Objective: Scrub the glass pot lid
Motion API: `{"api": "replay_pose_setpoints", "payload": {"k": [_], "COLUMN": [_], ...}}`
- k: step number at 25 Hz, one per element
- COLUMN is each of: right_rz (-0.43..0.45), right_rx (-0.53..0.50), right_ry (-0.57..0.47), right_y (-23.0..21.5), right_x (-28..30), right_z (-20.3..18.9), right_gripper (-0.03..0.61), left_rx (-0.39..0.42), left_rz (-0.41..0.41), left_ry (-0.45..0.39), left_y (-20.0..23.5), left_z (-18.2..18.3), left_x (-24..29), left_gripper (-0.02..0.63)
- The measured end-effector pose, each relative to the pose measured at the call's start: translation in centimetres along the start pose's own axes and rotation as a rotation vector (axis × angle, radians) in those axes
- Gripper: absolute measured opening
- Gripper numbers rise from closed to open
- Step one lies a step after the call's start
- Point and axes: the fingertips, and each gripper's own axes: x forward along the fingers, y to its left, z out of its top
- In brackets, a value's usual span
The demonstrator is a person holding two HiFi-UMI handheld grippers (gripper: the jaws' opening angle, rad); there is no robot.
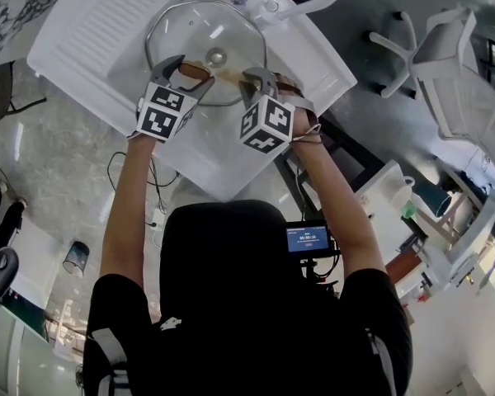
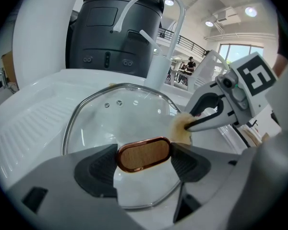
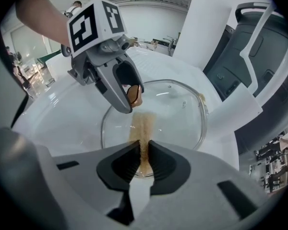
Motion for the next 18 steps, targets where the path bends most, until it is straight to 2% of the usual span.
{"api": "replay_pose_setpoints", "payload": {"k": [6, 11, 18], "right_rz": [-0.006, -0.026, -0.057], "right_rx": [0.020, 0.016, 0.030], "right_ry": [0.003, -0.001, -0.017], "right_y": [0.6, 0.7, 1.1], "right_x": [-1.1, -2.2, -4.6], "right_z": [-0.4, 0.2, 1.1], "right_gripper": [0.031, 0.031, 0.031], "left_rx": [-0.025, -0.065, -0.039], "left_rz": [0.010, 0.020, 0.056], "left_ry": [0.019, -0.030, -0.073], "left_y": [0.0, 0.3, -0.6], "left_z": [0.0, 0.4, 0.7], "left_x": [-0.2, -1.4, -5.2], "left_gripper": [0.319, 0.318, 0.318]}}
